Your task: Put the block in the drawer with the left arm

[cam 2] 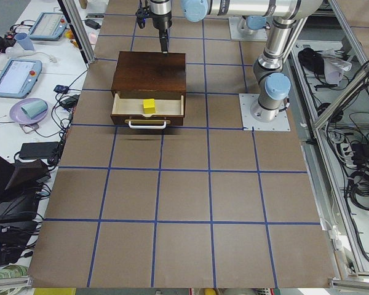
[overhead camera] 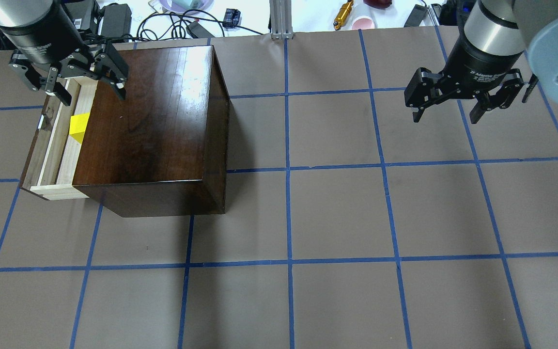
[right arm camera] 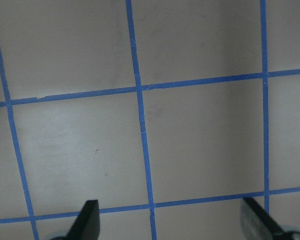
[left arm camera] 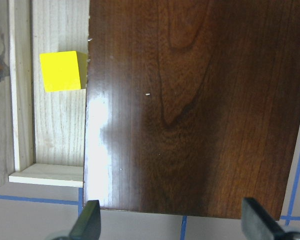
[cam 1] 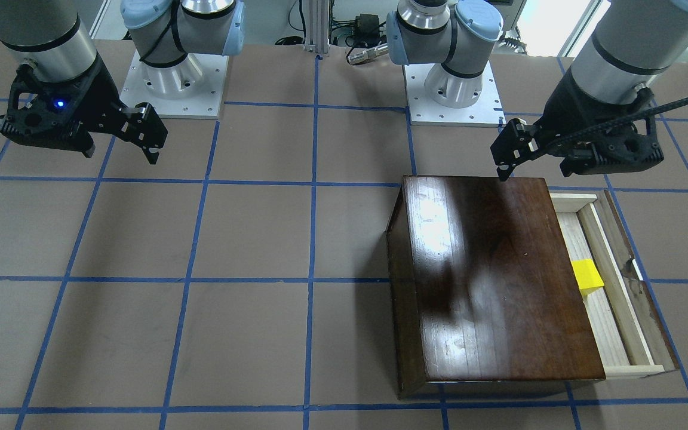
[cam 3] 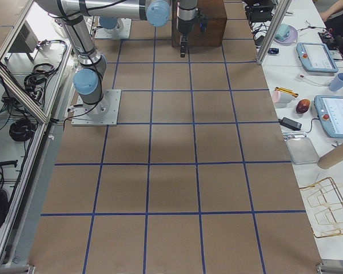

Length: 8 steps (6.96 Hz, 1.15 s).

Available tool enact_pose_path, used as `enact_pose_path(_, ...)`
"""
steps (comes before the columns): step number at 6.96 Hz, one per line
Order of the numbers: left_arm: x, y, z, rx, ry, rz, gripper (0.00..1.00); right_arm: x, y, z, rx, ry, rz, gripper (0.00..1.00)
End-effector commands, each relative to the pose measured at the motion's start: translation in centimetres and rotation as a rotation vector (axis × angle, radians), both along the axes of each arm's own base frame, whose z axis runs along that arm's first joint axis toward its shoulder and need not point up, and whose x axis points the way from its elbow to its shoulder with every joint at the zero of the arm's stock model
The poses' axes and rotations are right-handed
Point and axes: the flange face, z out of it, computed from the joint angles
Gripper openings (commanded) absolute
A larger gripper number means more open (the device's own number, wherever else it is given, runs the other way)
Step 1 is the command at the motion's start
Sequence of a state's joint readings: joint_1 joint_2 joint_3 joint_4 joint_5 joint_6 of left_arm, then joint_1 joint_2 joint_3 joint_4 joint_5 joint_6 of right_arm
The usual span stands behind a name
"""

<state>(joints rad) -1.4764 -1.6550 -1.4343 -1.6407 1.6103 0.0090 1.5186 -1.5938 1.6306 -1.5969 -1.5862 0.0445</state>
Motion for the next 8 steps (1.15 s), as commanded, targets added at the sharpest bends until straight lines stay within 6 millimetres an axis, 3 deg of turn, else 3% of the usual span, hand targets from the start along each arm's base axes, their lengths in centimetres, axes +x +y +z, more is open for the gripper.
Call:
enact_pose_path(1, -1.15, -0.10, -0.03, -0.025, -0.029, -0.010, 1.00, 0.00, 0.00, 0.00, 0.000, 0.000, 0.000, 1.00)
enact_pose_path(8, -0.56, -0.32, 0.60, -0.051, -0.023, -0.024, 1.00, 0.00, 0.00, 0.00, 0.000, 0.000, 0.000, 1.00)
